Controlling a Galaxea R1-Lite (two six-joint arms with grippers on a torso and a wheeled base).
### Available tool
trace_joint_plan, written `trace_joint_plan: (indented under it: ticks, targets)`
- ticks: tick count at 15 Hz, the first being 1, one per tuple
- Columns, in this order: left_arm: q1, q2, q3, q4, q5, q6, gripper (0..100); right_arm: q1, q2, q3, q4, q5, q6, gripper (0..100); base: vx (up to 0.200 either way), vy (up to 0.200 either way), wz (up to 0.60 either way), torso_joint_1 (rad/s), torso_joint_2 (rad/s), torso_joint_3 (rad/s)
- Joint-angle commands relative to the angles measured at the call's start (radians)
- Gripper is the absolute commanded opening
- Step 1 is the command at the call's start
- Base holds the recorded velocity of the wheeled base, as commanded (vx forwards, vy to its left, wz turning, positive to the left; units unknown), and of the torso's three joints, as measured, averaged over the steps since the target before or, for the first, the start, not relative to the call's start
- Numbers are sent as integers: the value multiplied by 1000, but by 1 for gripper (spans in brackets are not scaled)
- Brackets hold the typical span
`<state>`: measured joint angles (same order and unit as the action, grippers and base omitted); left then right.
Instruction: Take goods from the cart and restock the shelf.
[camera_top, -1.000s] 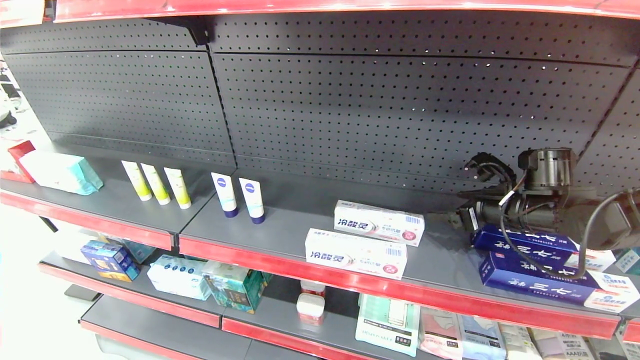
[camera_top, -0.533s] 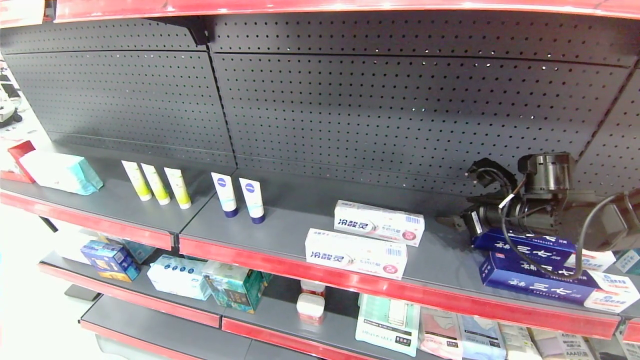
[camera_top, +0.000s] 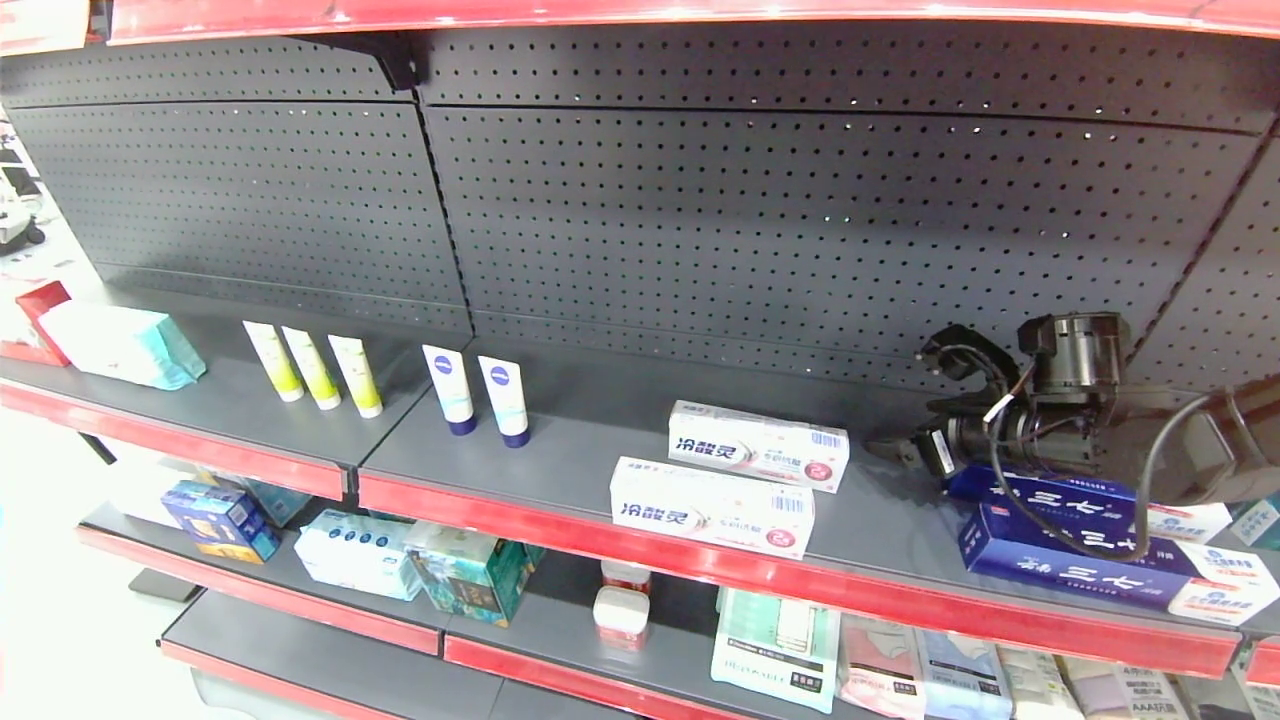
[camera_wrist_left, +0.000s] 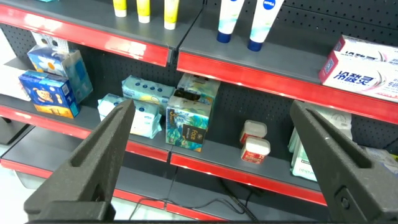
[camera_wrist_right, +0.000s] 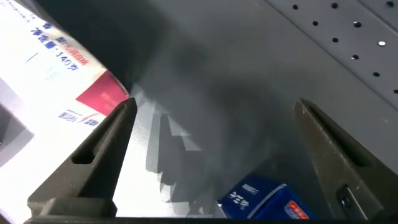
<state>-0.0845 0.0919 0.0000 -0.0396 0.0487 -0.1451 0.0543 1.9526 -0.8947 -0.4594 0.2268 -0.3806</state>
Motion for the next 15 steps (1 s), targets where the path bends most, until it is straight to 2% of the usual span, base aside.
trace_joint_plan:
  ticks: [1,15]
  targets:
    - [0,2,0,0,0,-1,100,6,2,0,-1,0,0,100,0,0,0,0,0,0]
    - [0,2,0,0,0,-1,100,55,5,-6,-1,-1,35,100,0,0,0,0,0,0]
